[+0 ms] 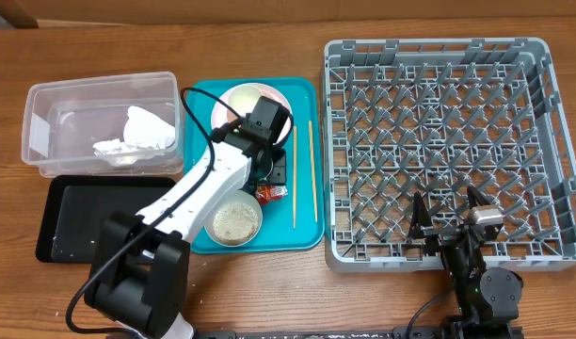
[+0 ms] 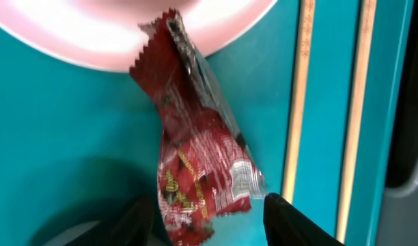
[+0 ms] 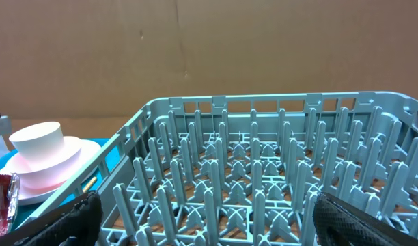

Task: Sort waste into correct bins and load items into the dishwasher
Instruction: 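Move the left gripper to the red wrapper and grasp it, then carry the red wrapper left and release it into the clear bin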

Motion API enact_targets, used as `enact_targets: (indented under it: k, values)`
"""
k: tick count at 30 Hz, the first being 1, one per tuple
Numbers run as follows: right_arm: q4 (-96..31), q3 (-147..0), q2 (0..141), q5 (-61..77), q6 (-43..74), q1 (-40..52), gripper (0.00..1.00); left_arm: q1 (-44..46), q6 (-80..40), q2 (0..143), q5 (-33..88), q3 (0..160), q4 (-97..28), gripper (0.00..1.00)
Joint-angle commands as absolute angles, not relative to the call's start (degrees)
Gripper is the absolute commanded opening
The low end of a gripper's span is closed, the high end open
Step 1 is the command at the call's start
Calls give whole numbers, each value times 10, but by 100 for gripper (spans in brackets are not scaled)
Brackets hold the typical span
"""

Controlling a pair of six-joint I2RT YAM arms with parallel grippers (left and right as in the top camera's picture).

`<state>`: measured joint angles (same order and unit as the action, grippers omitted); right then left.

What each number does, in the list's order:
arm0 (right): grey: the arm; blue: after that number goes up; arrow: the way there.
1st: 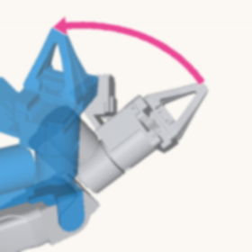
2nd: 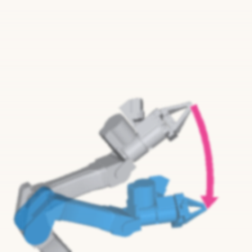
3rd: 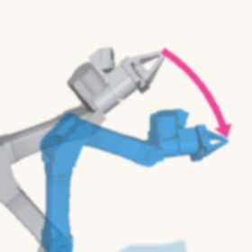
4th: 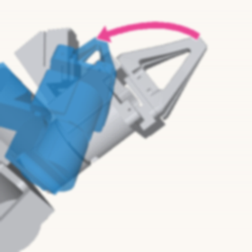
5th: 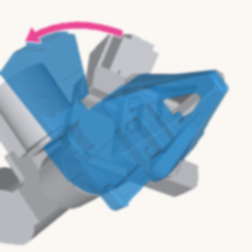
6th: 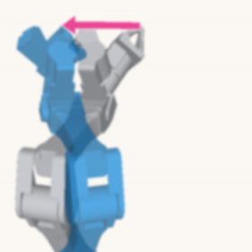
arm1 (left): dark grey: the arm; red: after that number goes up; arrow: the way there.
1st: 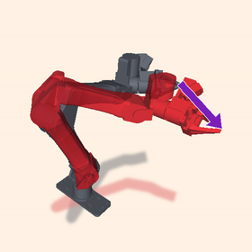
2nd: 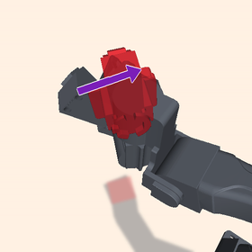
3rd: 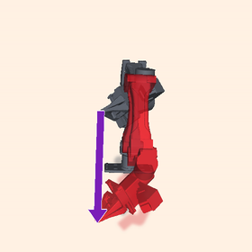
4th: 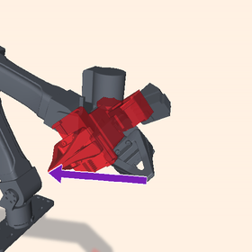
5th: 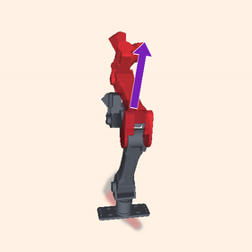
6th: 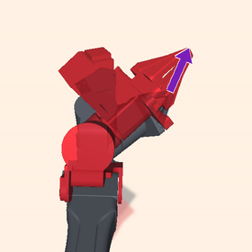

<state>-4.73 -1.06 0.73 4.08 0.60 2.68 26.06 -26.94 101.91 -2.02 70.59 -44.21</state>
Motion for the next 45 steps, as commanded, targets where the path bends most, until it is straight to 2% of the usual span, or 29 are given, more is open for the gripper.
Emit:
enact_targets:
  k: [1,11,33,35,38,40,45]
  values:
    - [-44,-4,2,41,4,29,100,260,-279,1017,-46,676,-412,54]
    - [-44,-4,2,41,4,29,100,259,-268,1019,-77,609,-301,51]
    - [-44,-4,2,41,4,29,100,259,-268,1019,-81,569,-241,41]
    - [-44,-4,2,41,4,29,100,259,-268,1019,-81,569,-241,37]
    - [-44,-4,2,41,4,29,100,259,-268,1019,-82,569,-237,16]
    - [-44,-4,2,41,4,29,100,259,-268,1019,-83,572,-236,6]
    - [-44,-4,2,41,4,29,100,259,-268,1003,-87,600,-249,4]
